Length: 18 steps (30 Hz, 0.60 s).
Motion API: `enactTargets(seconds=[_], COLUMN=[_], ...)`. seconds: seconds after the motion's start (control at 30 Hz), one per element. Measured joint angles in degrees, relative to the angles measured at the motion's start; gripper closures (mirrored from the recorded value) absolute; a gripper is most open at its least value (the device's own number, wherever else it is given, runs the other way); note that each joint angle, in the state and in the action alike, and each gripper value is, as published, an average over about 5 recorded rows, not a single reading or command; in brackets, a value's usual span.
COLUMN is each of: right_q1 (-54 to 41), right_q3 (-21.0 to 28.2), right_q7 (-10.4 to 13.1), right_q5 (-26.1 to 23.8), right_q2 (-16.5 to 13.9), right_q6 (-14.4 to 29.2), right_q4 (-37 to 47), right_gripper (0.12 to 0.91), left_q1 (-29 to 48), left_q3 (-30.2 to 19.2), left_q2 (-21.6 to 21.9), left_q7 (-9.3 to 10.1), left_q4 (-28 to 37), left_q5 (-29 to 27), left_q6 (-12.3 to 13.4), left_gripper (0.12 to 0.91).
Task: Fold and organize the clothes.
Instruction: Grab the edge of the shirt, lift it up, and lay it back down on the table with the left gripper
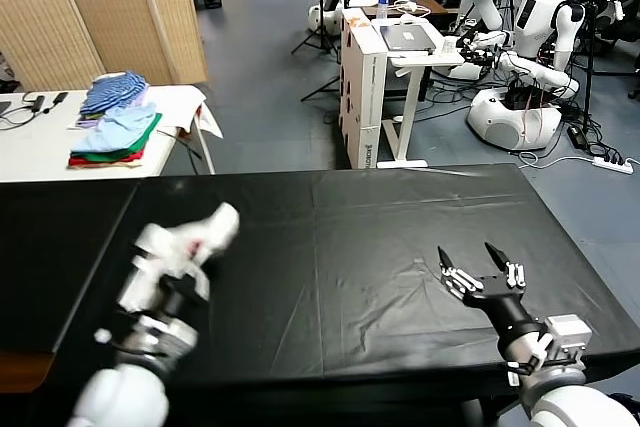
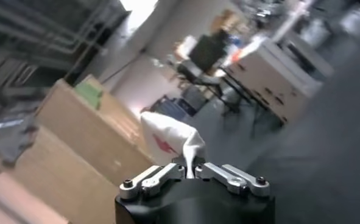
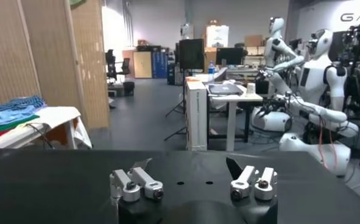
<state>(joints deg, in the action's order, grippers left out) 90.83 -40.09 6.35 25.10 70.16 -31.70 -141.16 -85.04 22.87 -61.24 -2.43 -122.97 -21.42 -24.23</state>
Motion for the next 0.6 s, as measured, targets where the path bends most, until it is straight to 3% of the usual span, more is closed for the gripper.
enactTargets(seconds=[0.13, 0.3, 0.47, 0.6], right_q1=[-0.21, -0.51, -0.36, 0.25], right_q3=[-0.02, 0.56, 1.21, 1.25], right_q7=[0.07, 0.21, 0.3, 0.31], right_q5=[0.0, -0.07, -0.58, -1.09], right_q2=[0.14, 0.72, 1.31, 1.83], right_q6=[-0.07, -0.28, -0.44, -0.45], right_q4=[0.06, 0.27, 0.29, 0.14], right_gripper=[0.118, 0.118, 0.118, 0.118], left_q1=[1.1, 3.52, 7.68, 12.89], left_q3=[-6.39, -10.14, -12.32, -14.18], left_q2=[-0.94, -0.79, -0.68, -1.35], left_q7=[1.25, 3.21, 7.95, 11.63], left_q4=[1.85, 1.68, 1.67, 2.95], left_q5=[5.43, 14.95, 27.64, 38.26], left_q6=[-2.85, -8.12, -12.99, -13.7], left_gripper=[0.844, 0.844, 0.844, 0.844])
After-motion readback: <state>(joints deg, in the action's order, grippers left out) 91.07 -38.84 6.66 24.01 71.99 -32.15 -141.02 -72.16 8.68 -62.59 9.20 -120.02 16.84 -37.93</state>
